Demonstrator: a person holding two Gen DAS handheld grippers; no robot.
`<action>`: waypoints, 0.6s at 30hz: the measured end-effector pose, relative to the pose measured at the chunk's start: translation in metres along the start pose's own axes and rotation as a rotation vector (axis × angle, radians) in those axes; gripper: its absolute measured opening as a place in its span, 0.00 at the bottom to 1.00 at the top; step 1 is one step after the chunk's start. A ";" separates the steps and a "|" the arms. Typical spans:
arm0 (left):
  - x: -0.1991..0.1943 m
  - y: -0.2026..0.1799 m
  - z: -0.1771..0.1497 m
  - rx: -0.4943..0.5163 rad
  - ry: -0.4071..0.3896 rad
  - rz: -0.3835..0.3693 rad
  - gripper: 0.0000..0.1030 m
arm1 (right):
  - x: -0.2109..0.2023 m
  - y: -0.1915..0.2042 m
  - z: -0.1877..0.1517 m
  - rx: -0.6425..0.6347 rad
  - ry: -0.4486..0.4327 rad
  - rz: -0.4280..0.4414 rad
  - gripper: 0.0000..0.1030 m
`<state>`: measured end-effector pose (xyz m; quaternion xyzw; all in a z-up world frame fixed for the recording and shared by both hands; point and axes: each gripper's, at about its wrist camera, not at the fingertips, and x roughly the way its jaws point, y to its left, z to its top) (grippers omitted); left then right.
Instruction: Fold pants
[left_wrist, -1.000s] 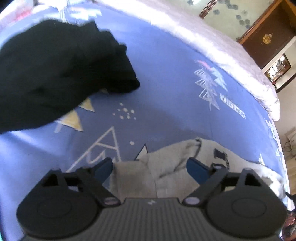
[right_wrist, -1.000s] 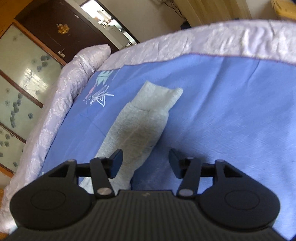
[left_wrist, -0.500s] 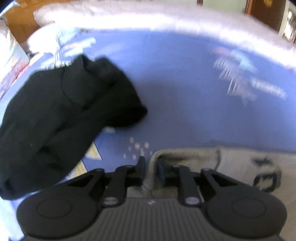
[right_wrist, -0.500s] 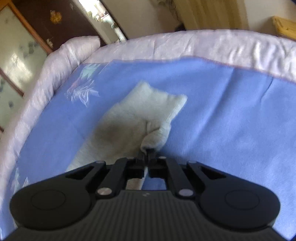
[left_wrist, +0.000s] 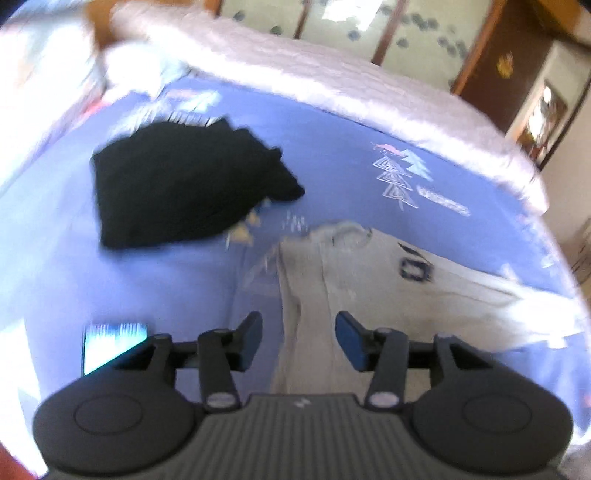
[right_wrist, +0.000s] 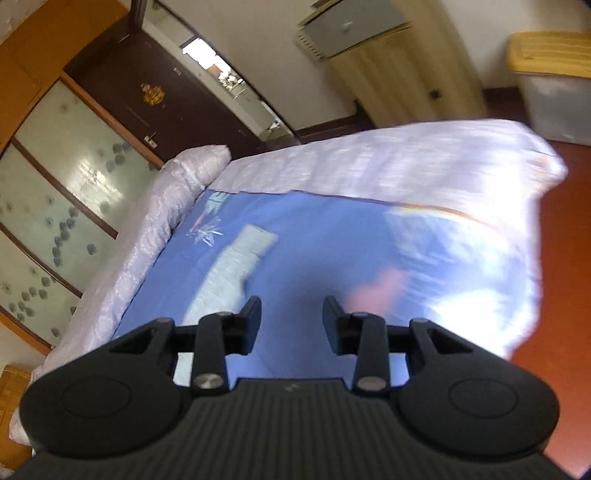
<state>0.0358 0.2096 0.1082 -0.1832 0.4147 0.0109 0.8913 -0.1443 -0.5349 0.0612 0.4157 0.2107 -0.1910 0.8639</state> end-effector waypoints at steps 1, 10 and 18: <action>-0.009 0.008 -0.011 -0.041 0.011 -0.028 0.45 | -0.013 -0.015 -0.009 0.028 0.013 0.004 0.39; -0.040 0.038 -0.086 -0.211 0.086 -0.114 0.49 | -0.020 -0.101 -0.115 0.451 0.229 0.078 0.39; -0.030 0.031 -0.121 -0.284 0.135 -0.176 0.63 | 0.011 -0.118 -0.126 0.648 0.259 0.118 0.45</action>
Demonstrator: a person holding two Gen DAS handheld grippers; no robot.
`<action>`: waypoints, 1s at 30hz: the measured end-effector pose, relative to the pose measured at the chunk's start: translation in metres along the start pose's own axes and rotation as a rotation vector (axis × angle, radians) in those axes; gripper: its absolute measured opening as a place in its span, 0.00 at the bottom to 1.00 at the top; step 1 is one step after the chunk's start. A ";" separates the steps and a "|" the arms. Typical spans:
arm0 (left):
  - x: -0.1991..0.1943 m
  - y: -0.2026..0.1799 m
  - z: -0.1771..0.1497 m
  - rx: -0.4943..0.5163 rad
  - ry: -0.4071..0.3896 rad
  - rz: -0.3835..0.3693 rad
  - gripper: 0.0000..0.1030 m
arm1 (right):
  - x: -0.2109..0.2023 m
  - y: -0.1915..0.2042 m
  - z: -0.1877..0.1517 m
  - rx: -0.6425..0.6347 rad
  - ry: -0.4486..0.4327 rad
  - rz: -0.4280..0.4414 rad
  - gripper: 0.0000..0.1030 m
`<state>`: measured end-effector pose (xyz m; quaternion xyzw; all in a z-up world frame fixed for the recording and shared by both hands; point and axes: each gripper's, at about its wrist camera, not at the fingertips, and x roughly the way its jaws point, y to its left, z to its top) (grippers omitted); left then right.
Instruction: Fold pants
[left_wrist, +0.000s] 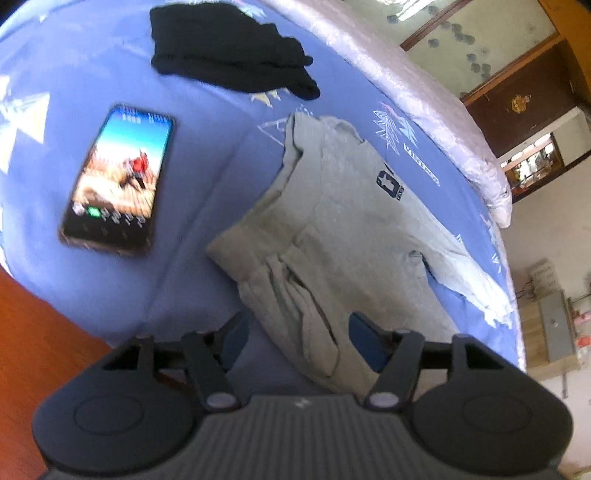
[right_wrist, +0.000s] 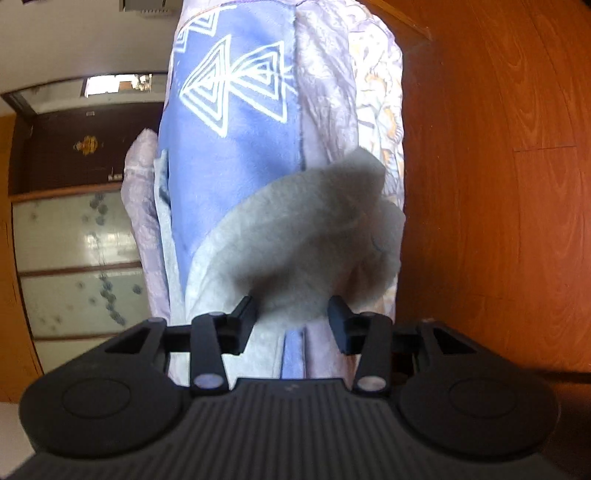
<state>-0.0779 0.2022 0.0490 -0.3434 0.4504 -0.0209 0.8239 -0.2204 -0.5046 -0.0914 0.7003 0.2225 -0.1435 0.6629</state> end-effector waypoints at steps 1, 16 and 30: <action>0.006 0.001 -0.001 -0.023 0.011 -0.008 0.65 | 0.002 0.000 0.003 0.008 0.003 0.006 0.45; 0.067 -0.012 -0.003 -0.086 0.096 0.005 0.31 | -0.060 0.144 -0.008 -0.558 -0.271 0.111 0.03; 0.070 -0.014 -0.005 -0.090 0.108 0.023 0.46 | -0.009 0.111 0.028 -0.540 -0.315 -0.019 0.31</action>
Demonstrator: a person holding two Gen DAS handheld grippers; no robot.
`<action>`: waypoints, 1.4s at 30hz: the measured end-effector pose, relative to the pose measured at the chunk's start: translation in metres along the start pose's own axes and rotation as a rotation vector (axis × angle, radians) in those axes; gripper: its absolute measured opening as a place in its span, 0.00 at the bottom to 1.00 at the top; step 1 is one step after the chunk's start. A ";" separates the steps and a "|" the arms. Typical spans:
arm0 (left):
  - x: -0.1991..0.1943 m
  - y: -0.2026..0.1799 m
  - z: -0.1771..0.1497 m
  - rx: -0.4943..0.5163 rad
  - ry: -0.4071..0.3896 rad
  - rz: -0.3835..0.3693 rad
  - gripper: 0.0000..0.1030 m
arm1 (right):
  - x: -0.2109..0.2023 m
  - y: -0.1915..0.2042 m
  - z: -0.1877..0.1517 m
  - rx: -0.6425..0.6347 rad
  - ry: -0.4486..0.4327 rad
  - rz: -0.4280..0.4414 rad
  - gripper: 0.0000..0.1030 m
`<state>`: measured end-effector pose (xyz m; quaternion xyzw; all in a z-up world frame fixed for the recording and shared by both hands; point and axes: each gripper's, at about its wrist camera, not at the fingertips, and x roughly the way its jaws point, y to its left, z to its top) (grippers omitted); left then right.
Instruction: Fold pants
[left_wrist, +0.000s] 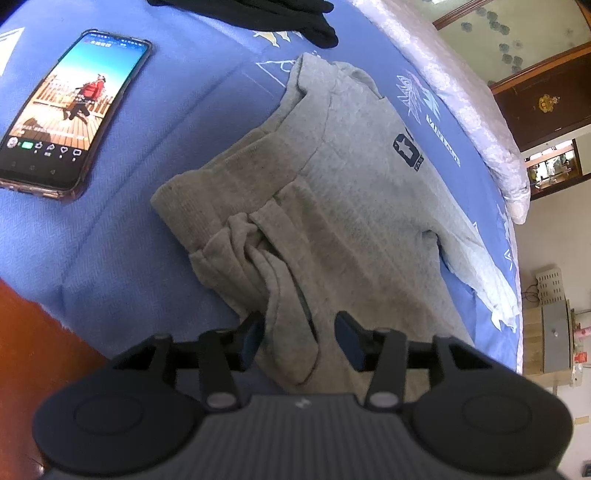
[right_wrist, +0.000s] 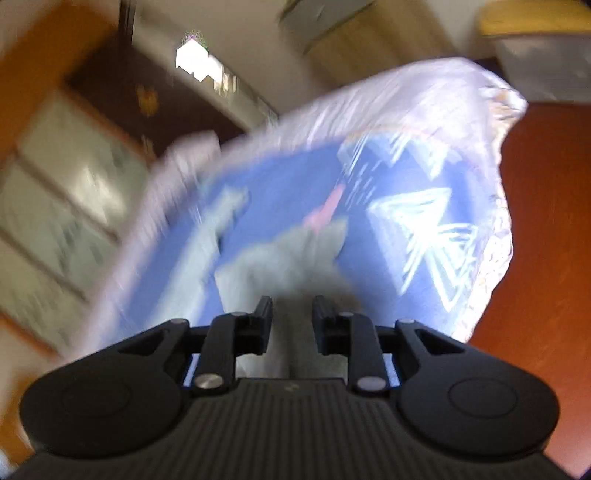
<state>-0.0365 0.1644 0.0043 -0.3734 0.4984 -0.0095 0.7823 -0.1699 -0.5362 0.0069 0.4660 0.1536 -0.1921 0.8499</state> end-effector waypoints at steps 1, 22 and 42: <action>0.002 0.000 0.001 0.002 0.003 -0.001 0.49 | -0.004 -0.009 0.005 0.024 -0.013 -0.003 0.31; -0.003 0.003 -0.003 -0.036 -0.008 0.007 0.56 | 0.039 0.014 0.031 -0.083 -0.057 -0.176 0.11; -0.040 -0.028 0.062 -0.116 -0.134 -0.195 0.10 | 0.026 0.081 0.073 -0.043 -0.171 -0.013 0.10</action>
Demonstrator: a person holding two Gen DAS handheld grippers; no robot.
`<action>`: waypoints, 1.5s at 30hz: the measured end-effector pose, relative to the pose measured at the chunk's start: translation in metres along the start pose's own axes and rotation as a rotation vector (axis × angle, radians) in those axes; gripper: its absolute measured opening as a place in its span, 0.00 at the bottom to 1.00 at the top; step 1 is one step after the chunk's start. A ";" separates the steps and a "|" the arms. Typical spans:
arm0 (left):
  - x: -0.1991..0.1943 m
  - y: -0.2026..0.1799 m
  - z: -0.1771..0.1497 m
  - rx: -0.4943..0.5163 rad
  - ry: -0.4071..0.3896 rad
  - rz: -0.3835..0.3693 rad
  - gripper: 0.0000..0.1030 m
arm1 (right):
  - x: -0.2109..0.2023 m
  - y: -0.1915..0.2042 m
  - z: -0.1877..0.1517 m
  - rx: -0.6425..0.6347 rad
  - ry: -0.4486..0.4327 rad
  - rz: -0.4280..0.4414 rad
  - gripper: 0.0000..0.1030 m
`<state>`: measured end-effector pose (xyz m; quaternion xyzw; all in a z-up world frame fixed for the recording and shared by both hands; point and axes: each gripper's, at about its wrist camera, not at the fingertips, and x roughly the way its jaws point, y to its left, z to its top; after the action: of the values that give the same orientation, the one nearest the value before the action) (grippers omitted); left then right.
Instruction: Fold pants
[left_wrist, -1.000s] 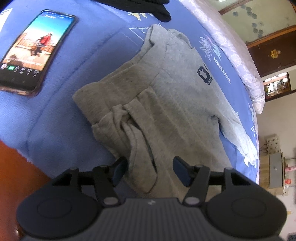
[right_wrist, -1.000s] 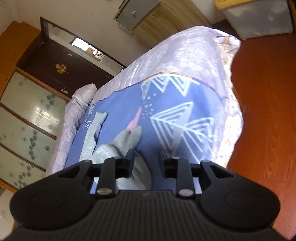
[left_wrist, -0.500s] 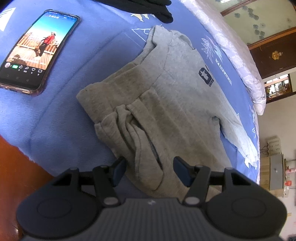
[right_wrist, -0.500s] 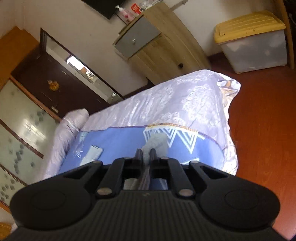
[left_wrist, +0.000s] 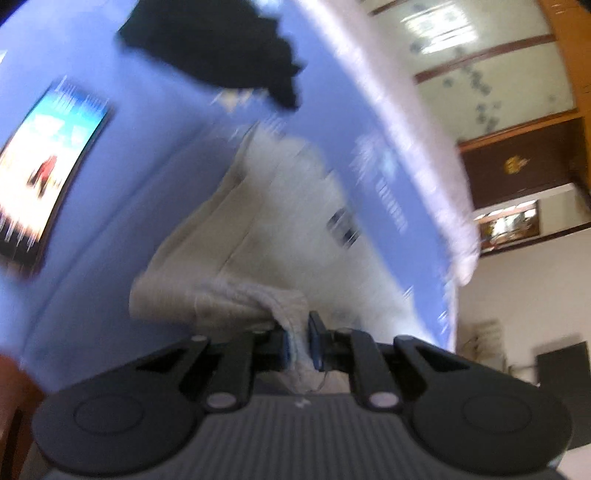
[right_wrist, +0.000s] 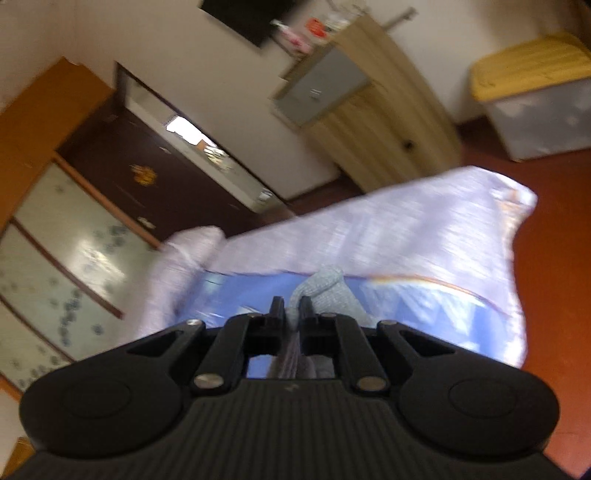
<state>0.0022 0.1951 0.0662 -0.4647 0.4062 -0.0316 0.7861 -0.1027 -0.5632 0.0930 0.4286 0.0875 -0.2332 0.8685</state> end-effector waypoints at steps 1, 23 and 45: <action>0.002 -0.007 0.011 0.004 -0.014 -0.013 0.10 | 0.009 0.011 0.002 -0.016 0.001 0.009 0.10; 0.213 -0.073 0.174 0.037 -0.027 0.190 0.29 | 0.273 0.150 -0.074 -0.276 0.097 -0.105 0.45; 0.112 -0.019 0.055 0.111 0.062 0.086 0.48 | 0.257 0.063 -0.082 -0.068 0.300 -0.064 0.60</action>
<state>0.1203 0.1755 0.0249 -0.4014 0.4476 -0.0344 0.7984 0.1568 -0.5511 -0.0041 0.4262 0.2380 -0.1912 0.8516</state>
